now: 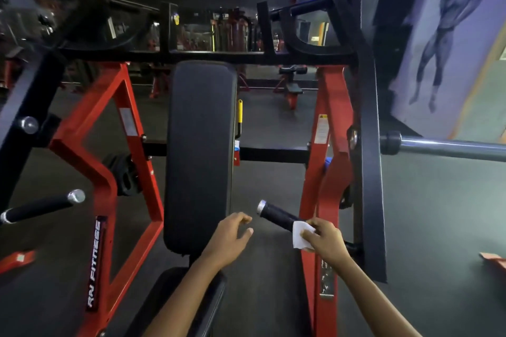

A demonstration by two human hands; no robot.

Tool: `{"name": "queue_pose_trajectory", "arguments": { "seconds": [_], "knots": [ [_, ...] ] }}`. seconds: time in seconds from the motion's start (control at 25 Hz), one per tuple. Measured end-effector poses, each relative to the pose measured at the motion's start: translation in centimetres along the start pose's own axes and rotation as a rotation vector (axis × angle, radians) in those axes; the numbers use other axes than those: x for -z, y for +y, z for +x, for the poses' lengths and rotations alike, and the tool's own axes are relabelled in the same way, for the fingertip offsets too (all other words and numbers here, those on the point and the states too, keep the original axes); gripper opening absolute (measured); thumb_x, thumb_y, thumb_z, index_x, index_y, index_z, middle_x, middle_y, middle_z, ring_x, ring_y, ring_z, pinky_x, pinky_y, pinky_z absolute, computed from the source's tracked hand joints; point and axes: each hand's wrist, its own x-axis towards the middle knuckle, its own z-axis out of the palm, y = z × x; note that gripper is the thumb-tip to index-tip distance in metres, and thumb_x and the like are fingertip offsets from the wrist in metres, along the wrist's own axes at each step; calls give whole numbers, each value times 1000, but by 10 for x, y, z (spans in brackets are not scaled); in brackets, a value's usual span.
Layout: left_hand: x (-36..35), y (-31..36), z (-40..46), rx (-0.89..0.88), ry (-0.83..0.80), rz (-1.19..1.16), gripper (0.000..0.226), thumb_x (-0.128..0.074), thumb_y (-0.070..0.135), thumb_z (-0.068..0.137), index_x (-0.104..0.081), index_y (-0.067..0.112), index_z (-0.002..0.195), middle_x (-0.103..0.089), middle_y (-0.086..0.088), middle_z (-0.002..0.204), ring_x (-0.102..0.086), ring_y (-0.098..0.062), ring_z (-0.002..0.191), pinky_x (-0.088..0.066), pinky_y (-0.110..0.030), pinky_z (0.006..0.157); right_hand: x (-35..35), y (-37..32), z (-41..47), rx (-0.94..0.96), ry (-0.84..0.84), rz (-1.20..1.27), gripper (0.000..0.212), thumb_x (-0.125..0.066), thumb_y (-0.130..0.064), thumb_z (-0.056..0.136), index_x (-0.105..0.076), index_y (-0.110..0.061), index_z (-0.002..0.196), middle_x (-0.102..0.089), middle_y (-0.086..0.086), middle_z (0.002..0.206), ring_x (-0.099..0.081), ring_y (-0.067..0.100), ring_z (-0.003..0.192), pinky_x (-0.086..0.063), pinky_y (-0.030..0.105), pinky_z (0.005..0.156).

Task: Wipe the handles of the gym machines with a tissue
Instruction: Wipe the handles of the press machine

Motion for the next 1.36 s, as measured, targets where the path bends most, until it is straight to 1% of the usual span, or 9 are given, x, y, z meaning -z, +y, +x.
{"name": "queue_pose_trajectory", "arguments": {
  "seconds": [0.2, 0.36, 0.56, 0.64, 0.76, 0.88, 1.04, 1.2, 1.36],
  "knots": [
    [29, -26, 34, -54, 2, 41, 26, -55, 25, 93, -56, 21, 119, -54, 13, 116, -50, 2, 110, -39, -15, 95, -23, 4, 22, 15, 57, 28, 10, -58, -11, 80, -65, -19, 82, -66, 2, 74, -61, 18, 70, -49, 29, 62],
    [44, -65, 68, 9, 22, 31, 21, -58, 18, 91, -59, 16, 113, -59, 6, 112, -54, -5, 106, -40, -16, 89, -24, 4, 24, 15, 111, 29, 15, -58, -8, 82, -60, -19, 71, -58, -1, 65, -51, 13, 60, -37, 11, 47],
    [37, -80, 121, -58, -55, 14, 25, -57, 18, 92, -59, 12, 116, -58, 2, 114, -53, -9, 105, -39, -20, 88, -11, 6, 25, -50, 292, 64, 13, -60, -7, 85, -64, -19, 82, -62, -6, 71, -58, 10, 67, -46, 12, 56],
    [35, -82, 141, -129, -81, 7, 27, -56, 19, 92, -58, 12, 118, -57, 1, 114, -53, -9, 104, -39, -19, 88, -11, 5, 22, -42, 426, -17, 12, -60, -7, 86, -61, -18, 81, -60, -10, 68, -55, 5, 64, -41, 9, 56],
    [43, -96, 169, -221, -119, 9, 29, -54, 19, 93, -55, 11, 122, -54, 0, 122, -50, -12, 114, -39, -23, 95, -21, 1, 19, -72, 581, -126, 11, -59, -5, 85, -60, -10, 76, -56, -2, 63, -50, 10, 59, -38, 14, 55],
    [59, -125, 202, -266, -117, 37, 32, -55, 18, 93, -53, 11, 124, -50, -3, 127, -46, -18, 122, -40, -33, 100, -35, -8, 16, -87, 651, -222, 10, -59, -7, 84, -63, -13, 78, -62, 1, 70, -57, 17, 68, -46, 34, 61],
    [72, -156, 233, -309, -115, 115, 39, -56, 16, 92, -49, 6, 128, -43, -9, 135, -40, -26, 126, -40, -40, 101, -39, -16, 3, -63, 807, -324, 14, -56, -23, 88, -65, -15, 81, -61, -3, 76, -57, 12, 68, -45, 31, 58],
    [74, -185, 262, -315, -111, 225, 51, -56, 16, 91, -39, 2, 137, -26, -13, 151, -20, -30, 140, -30, -49, 110, -52, -10, 2, -224, 787, -469, 9, -60, -8, 86, -68, -12, 90, -63, 1, 83, -60, 22, 74, -47, 34, 62],
    [67, -207, 276, -316, -86, 301, 61, -58, 14, 90, -30, -2, 142, -12, -16, 156, -8, -35, 144, -21, -51, 115, -67, -4, 16, -214, 682, -559, 24, -57, 2, 81, -71, -12, 95, -63, 2, 86, -60, 23, 82, -46, 30, 69]
  ]
}}
